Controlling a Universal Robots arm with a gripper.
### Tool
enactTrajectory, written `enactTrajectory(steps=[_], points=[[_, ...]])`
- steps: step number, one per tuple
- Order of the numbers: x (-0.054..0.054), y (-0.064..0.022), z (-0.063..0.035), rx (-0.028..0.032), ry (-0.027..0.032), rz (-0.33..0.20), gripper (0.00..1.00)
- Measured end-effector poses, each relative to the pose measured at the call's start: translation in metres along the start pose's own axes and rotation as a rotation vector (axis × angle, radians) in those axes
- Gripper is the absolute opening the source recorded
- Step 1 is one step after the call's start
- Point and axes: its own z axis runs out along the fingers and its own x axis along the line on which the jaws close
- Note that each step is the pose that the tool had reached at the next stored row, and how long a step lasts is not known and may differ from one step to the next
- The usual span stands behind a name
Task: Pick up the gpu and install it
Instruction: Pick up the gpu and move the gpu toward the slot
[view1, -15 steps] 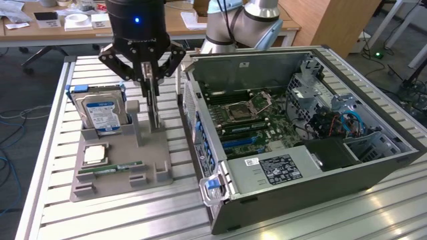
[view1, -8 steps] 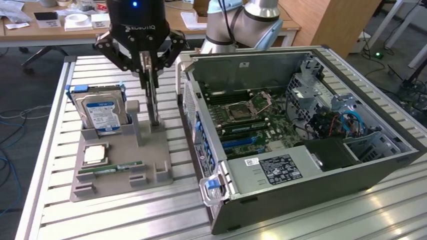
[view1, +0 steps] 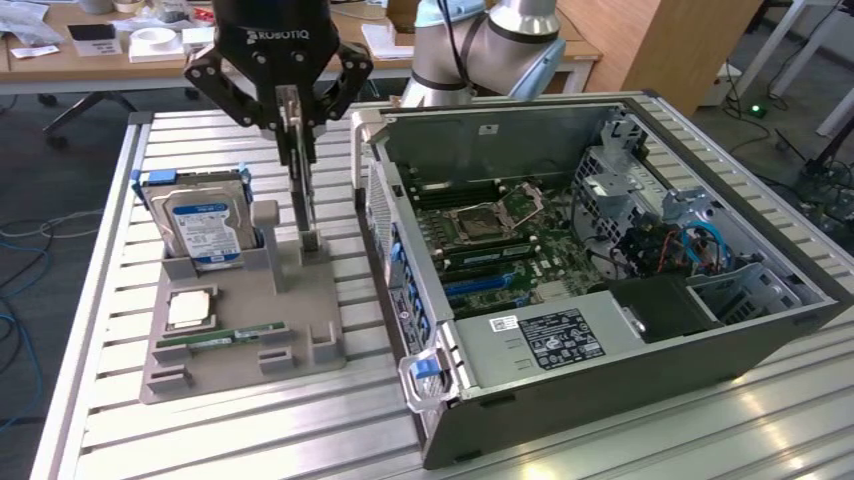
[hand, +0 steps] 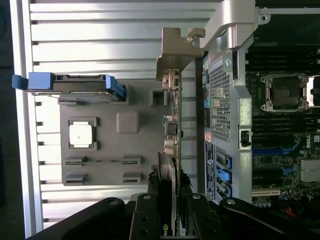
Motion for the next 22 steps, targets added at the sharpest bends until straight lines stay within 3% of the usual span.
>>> enactTrajectory(steps=[4, 14, 22], points=[[0.000, 0.0002, -0.0074, -0.0001, 0.0000, 0.000, 0.26], [-0.002, 0.0004, -0.0078, 0.0000, 0.0001, 0.000, 0.26], [-0.018, 0.0017, -0.0072, 0.0000, 0.0001, 0.000, 0.26]])
